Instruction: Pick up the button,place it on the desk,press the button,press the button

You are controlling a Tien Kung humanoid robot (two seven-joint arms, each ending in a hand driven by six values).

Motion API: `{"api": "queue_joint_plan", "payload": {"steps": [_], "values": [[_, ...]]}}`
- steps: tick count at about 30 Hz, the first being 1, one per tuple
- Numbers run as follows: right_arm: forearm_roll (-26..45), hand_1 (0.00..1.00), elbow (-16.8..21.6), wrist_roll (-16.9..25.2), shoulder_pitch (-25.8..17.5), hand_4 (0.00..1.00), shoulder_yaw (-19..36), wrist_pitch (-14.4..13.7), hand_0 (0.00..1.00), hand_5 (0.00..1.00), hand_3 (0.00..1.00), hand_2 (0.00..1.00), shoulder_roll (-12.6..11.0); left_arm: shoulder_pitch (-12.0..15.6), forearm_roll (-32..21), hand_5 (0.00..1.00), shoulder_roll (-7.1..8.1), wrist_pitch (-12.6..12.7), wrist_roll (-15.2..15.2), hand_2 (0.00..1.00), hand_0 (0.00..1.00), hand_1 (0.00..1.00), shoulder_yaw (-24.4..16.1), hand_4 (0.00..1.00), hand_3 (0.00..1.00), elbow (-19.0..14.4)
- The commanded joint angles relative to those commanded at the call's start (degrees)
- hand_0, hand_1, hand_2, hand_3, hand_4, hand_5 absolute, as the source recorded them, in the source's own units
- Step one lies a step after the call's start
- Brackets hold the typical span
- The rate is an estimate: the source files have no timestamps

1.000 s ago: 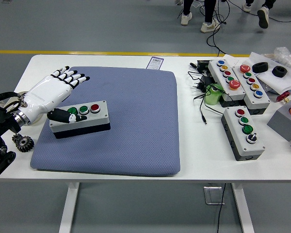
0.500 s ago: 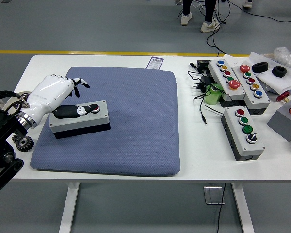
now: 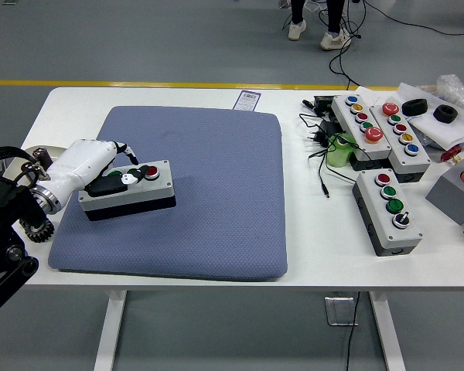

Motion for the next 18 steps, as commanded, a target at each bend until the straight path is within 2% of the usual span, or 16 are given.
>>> {"api": "queue_joint_plan", "payload": {"steps": [9, 18], "values": [[0.08, 0.664, 0.00, 0.00, 0.07, 0.420, -0.05, 0.02, 0.654, 0.258, 0.585, 0.675, 0.00, 0.00, 0.46, 0.998, -0.02, -0.58, 0.24, 0.002, 0.002, 0.002, 0.26, 0.646, 0.612, 0.91], [0.23, 0.664, 0.00, 0.00, 0.08, 0.420, -0.15, 0.02, 0.654, 0.258, 0.585, 0.675, 0.00, 0.01, 1.25, 0.998, -0.07, -2.46, 0.98, 0.002, 0.002, 0.002, 0.84, 0.645, 0.587, 1.98]]}}
